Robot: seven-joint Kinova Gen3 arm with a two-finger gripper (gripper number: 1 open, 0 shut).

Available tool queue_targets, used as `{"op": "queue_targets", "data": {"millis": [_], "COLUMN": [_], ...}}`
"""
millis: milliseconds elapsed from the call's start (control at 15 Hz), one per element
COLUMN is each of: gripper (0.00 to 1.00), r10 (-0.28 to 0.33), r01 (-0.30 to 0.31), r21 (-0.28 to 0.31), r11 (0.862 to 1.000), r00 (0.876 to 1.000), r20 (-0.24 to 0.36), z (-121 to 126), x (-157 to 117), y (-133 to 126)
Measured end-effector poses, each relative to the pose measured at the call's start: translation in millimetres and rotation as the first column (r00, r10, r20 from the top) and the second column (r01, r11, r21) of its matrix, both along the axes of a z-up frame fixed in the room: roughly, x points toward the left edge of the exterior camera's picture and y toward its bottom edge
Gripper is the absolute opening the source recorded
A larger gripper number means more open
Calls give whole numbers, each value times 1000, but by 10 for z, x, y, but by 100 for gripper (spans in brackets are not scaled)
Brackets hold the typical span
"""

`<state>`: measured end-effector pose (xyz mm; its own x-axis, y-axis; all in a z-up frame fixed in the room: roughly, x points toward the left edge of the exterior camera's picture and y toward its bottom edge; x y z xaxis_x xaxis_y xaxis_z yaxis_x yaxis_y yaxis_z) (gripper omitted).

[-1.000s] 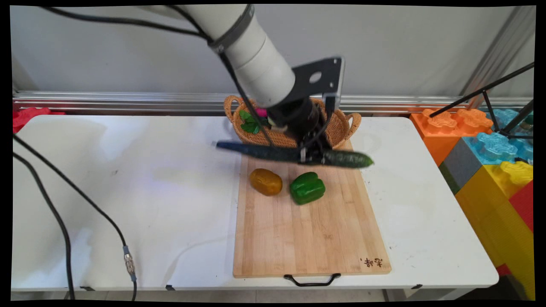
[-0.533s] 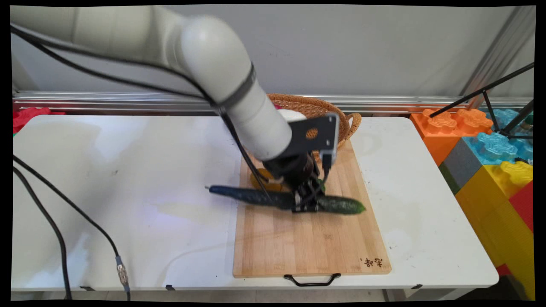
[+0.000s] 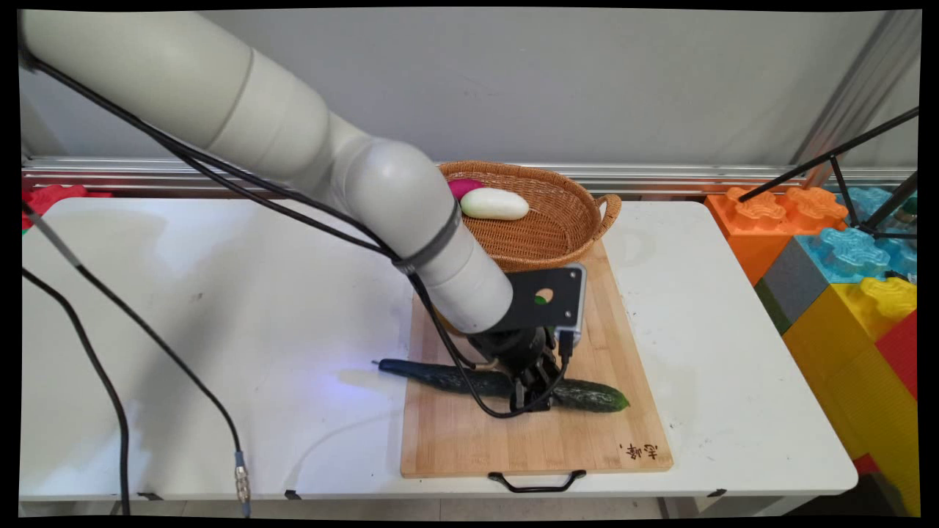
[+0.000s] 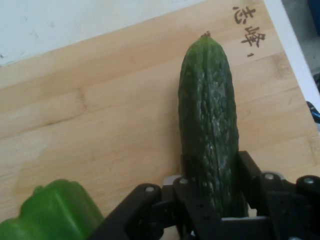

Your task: Place the picked object on the cutting board

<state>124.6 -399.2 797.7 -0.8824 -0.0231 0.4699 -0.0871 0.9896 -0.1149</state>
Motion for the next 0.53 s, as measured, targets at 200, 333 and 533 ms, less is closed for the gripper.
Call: {"op": "queue_targets", "data": {"millis": [200, 333, 533], "gripper": [0, 0, 100], "r10": [-9, -12, -23], "r01": [9, 12, 23], "r21": [-9, -12, -15], "r11": [1000, 1000, 1000], "r00": [1000, 1000, 1000], "r20": [-4, -6, -11], "z": [-154, -200, -247], "x": [-28, -31, -31], "y": [-15, -20, -19]}}
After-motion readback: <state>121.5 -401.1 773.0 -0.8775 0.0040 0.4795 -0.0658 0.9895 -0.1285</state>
